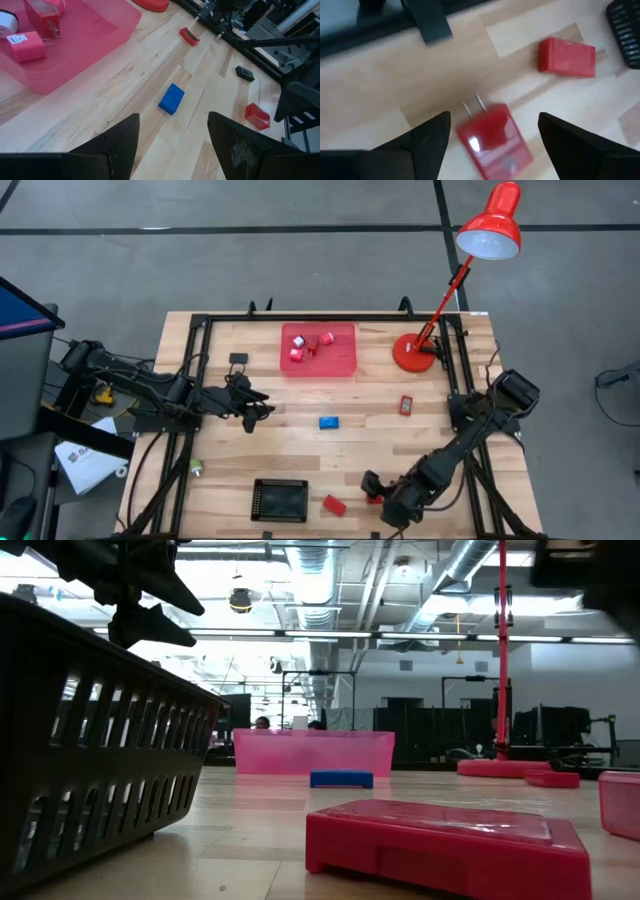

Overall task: Pick & Place Office items
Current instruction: Put the red charger adapter into the pink bin

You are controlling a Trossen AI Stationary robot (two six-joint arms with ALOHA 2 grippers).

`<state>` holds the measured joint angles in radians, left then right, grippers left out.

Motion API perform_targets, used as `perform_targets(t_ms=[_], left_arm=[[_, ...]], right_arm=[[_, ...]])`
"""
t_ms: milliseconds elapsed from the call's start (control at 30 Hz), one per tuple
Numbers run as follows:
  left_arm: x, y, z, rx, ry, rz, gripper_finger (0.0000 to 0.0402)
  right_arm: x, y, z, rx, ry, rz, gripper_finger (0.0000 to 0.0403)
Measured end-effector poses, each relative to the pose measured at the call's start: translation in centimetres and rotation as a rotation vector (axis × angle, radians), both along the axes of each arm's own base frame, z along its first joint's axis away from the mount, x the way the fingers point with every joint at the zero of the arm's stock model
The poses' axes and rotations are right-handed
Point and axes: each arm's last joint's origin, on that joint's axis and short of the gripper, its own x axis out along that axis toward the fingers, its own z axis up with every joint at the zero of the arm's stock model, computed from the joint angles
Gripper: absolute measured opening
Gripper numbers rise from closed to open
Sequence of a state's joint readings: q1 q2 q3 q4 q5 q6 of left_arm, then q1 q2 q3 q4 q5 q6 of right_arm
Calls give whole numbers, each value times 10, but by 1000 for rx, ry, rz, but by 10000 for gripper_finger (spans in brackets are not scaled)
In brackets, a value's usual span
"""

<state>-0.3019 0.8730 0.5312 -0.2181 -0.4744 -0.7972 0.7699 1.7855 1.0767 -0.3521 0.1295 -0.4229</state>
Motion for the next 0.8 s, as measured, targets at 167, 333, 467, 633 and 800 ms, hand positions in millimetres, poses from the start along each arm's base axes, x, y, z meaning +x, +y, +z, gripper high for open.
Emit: perform_targets(t_ms=[167,333,467,633,800], left_arm=[[0,0,0,-1,-2,6,231],[0,0,0,-11,-5,12,231],[0,0,0,-11,-5,12,231],[0,0,0,-12,-5,11,231],[0,0,0,-12,-5,11,231]], right_arm=[[10,-18,-4,-82,-14,110,295],[19,-29,-4,-45,19,143,295],[25,-36,-6,13,62,150,295],[29,-44,-7,69,104,166,295],[29,-48,-8,80,142,159,295]])
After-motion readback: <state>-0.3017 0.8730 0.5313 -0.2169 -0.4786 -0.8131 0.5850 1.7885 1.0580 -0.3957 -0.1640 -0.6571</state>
